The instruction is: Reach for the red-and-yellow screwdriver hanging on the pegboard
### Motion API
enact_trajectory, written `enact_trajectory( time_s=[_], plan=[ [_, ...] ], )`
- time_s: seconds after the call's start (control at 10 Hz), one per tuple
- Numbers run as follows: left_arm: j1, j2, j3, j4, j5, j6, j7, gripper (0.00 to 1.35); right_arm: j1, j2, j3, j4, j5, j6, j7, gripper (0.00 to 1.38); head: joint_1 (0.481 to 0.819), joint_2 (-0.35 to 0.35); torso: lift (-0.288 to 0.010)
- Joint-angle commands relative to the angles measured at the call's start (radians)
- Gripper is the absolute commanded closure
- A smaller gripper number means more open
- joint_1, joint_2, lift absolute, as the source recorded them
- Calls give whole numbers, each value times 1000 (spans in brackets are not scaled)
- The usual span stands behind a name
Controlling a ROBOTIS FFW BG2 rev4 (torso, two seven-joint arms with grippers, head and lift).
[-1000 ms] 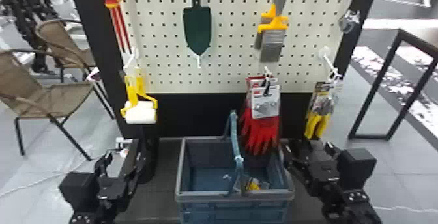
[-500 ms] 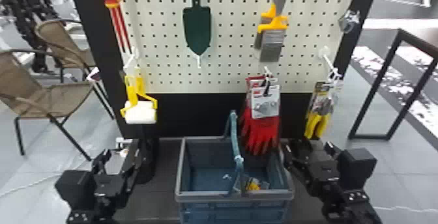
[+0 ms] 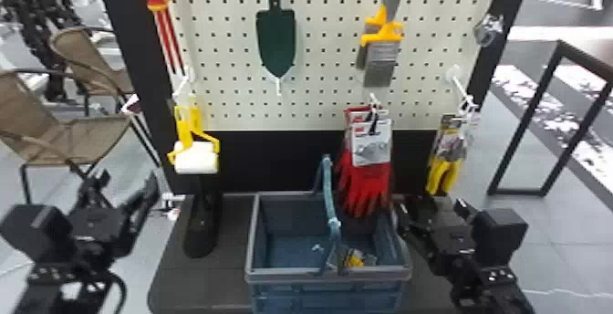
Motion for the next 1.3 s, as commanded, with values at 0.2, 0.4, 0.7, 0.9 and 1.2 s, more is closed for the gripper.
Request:
enact_trajectory(
  time_s=[0.2,0.4,0.7,0.9,1.2],
  plan=[
    [-170,10,134,-85,11,358,-287,506,1,-2,0,0,-1,0,0,163,549,0,-100],
    [-243,73,141,-111,2,498,-345,498,-1,-2,0,0,-3,0,0,163,549,0,-100],
    [-336,129,171,-111,5,596,-425,498,-1,-2,0,0,-3,0,0,163,549,0,-100],
    [-391,157,179,-111,16,639,-454,495,-1,-2,2,0,-3,0,0,163,549,0,-100],
    [-474,205,157,-104,49,704,-482,498,-4,-2,2,2,-3,0,0,163,549,0,-100]
  ],
)
